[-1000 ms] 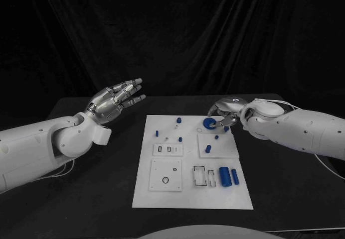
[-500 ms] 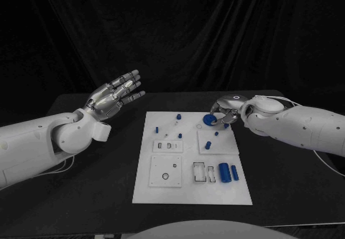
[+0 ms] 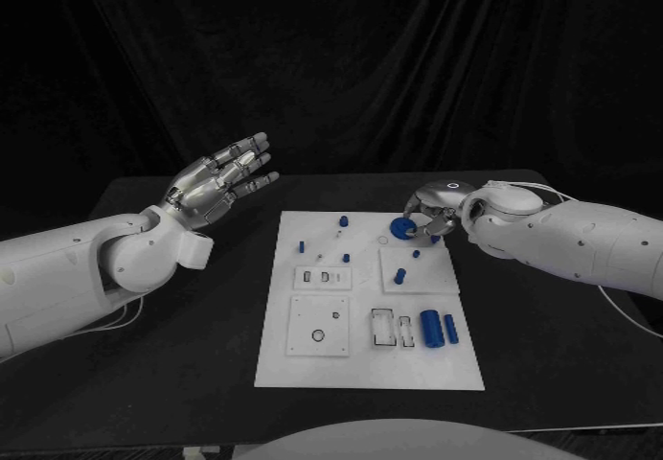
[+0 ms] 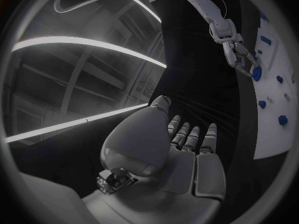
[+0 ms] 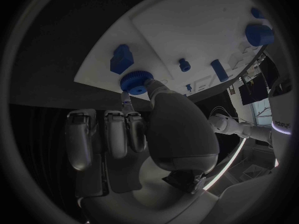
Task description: Assemble the parts on the task board
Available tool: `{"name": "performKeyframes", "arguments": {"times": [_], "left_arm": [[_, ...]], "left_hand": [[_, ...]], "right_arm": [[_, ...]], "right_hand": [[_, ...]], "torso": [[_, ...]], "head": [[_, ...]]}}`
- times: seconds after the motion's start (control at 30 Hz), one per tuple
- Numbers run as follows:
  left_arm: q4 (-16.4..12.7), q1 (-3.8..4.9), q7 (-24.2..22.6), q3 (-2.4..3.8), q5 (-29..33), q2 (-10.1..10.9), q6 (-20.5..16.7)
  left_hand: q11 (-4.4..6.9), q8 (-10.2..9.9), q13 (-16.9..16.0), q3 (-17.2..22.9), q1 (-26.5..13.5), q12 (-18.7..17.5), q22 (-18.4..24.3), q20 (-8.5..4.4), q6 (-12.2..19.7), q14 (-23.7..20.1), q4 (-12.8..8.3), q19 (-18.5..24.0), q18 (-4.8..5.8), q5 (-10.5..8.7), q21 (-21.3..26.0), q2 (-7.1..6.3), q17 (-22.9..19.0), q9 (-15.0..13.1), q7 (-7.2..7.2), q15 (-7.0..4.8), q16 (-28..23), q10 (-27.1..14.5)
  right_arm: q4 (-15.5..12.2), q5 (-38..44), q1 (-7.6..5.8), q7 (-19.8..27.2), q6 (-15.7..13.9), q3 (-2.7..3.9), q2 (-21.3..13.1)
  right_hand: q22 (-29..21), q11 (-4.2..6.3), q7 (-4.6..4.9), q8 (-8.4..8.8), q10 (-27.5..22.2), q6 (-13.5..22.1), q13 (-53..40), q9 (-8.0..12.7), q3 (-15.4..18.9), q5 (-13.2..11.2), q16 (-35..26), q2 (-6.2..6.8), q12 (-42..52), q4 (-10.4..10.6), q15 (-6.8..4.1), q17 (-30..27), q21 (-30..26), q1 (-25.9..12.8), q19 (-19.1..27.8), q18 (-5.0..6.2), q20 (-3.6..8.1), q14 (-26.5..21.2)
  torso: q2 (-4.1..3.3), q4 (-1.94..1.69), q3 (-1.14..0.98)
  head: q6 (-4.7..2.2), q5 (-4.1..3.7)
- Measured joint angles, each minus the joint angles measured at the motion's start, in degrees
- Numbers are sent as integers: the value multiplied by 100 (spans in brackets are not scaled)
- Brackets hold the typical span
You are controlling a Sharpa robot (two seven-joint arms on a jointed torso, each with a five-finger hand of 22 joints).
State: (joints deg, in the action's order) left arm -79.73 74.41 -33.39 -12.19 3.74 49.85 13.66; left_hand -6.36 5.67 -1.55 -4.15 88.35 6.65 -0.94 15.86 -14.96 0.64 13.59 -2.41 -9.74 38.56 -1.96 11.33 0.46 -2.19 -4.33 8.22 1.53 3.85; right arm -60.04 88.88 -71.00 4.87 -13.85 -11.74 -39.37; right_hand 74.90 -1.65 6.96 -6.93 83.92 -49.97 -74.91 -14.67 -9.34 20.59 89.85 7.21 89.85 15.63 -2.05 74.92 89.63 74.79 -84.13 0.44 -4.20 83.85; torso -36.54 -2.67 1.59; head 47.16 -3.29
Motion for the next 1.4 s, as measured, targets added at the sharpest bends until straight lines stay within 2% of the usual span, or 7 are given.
{"name": "performKeyframes", "arguments": {"times": [0.33, 0.5, 0.7, 0.77, 0.93, 1.17, 1.4], "left_arm": [[10, -24, 2, -1, 0, 1, 3], [23, -34, 3, -1, 0, 1, 5], [27, -49, 4, -1, 0, 1, 7], [28, -51, 4, -1, 0, 1, 7], [30, -60, 4, 1, 0, 1, 9], [31, -65, 4, 0, 0, 3, 10], [33, -68, 6, -1, 0, 8, 10]], "left_hand": [[0, 10, 0, 0, 0, 0, -1, 0, -40, 0, 0, 0, 0, 0, 0, 0, 0, -6, -40, -1, 0, 1], [0, 16, 0, 16, 0, 0, -1, 0, -45, 0, -16, 0, 0, 0, 0, 0, 0, -6, -45, -1, 0, 1], [0, 32, -1, 15, 0, 0, -1, 0, -71, 0, -15, 0, 0, 0, 0, 0, 0, -6, -71, -1, 0, 1], [0, 32, -1, 15, 0, 0, -1, 0, -71, 0, -15, 0, 0, 0, 0, 0, 0, -6, -71, -1, 0, 1], [0, 32, -1, 15, 0, 0, -1, 0, -71, 0, -15, 0, -1, 0, 0, 0, 0, -6, -71, -1, 0, 1], [0, 31, -1, 15, 0, 0, -1, 0, -51, 0, -15, 0, 0, 0, 0, 0, 0, -5, -91, -1, 0, 2], [0, 31, -1, 16, 0, 0, -2, 0, -51, 0, -16, 0, 0, 0, 0, 0, 0, -6, -91, -2, 0, 2]], "right_arm": [[49, -3, 8, 4, 3, 10, 46], [56, -5, 8, 4, -7, 15, 60], [56, -8, 8, 3, -27, 24, 79], [56, -9, 8, 3, -30, 24, 84], [56, -9, 8, 6, -36, 20, 90], [29, -9, 16, 18, -81, 15, 62], [-69, -4, 32, 23, -150, 5, -10]], "right_hand": [[5, 0, -48, -22, 0, -217, 0, 43, -48, 338, 0, -37, 0, -14, 0, 0, 0, -38, 0, 1, 0, 0], [4, 23, -86, -89, 22, -393, 0, 44, -16, -157, 0, -79, 0, 18, 0, 0, 0, -180, 0, 0, 0, 0], [4, 147, -202, -335, 3, -703, 1, -183, -8, -189, 0, -81, 0, -42, -94, -1, 0, -191, 10, 1, 75, 10], [4, 211, -223, -480, 5, -724, 1, -323, -9, -3, 0, -81, 0, -135, -166, -1, 0, -191, 14, 0, 144, 19], [3, 258, -290, -667, 12, -656, 1, -327, -64, 368, 0, -58, 0, -238, -195, -1, 0, -164, 9, 1, 155, 31], [3, 258, -337, -710, 12, -601, 1, -326, -80, 606, 0, -83, 0, -286, -216, -1, 0, -137, 10, 1, 196, 11], [2, 258, -323, -743, 12, -444, 1, -324, -84, 760, 0, -88, 0, -292, -216, -1, 0, -131, 10, 1, 196, 10]], "torso": [[0, 0, 0], [0, -1, 1], [-1, -1, 1], [-1, -1, 1], [-1, -1, 2], [-1, -1, 2], [-1, -1, 2]], "head": [[45, 7], [61, 7], [74, 1], [76, -1], [92, -4], [109, -4], [112, 5]]}}
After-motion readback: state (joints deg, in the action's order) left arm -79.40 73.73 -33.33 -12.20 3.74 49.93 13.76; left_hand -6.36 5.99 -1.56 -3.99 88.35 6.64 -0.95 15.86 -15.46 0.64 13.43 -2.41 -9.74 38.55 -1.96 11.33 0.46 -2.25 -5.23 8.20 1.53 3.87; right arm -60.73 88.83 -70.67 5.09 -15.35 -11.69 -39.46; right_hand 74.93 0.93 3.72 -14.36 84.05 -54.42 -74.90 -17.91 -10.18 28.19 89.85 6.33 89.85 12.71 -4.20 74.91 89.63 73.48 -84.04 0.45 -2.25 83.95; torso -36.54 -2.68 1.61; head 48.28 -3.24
